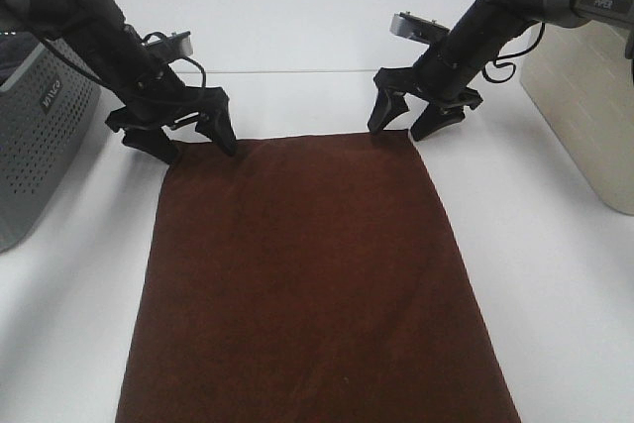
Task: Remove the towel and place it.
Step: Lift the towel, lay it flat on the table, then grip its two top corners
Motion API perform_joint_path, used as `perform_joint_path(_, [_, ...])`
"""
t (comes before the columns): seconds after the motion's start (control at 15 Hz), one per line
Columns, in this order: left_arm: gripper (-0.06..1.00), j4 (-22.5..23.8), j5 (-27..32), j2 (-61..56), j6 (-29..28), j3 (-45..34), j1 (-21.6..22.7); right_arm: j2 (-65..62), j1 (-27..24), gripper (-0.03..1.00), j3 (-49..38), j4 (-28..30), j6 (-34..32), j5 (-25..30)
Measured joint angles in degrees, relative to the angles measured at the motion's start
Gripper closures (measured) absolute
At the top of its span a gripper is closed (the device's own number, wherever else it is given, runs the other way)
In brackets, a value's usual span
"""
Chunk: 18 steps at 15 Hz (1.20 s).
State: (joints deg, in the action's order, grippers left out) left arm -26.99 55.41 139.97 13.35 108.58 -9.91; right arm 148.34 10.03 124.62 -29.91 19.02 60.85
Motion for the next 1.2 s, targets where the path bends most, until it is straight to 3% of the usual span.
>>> perform_joint_path(0.2, [0.21, -0.29, -0.34, 0.29, -0.52, 0.0, -1.2, 0.0, 0.92, 0.28, 0.17, 3.9, -2.18, -0.69])
perform_joint_path(0.27, [0.32, -0.29, -0.34, 0.52, -0.86, 0.0, -1.26, 0.0, 1.09, 0.41, 0.23, 7.28, -4.3, -1.55])
perform_joint_path(0.4, [0.47, -0.29, -0.63, 0.74, -0.86, 0.0, -1.26, 0.0, 1.09, 0.56, 0.23, 8.94, -4.76, -2.18])
perform_joint_path(0.53, [0.61, -0.29, -0.97, 0.97, -0.92, 0.0, -1.26, 0.0, 1.09, 0.62, 0.23, 8.88, -4.76, -2.35])
perform_joint_path(0.67, [0.66, -0.34, -1.03, 1.09, -1.03, 0.0, -1.26, 0.0, 0.97, 0.56, 0.23, 7.45, -4.81, -2.35])
perform_joint_path(0.87, [0.66, -0.92, -1.09, 1.15, -1.09, -0.06, -1.26, 0.0, 0.97, 0.33, 0.23, 4.98, -4.87, -2.06])
perform_joint_path(1.2, [0.65, -1.43, -1.2, 1.15, -1.09, -0.06, -1.26, 1.03, 0.97, 0.3, 0.69, 1.83, -5.33, -2.81])
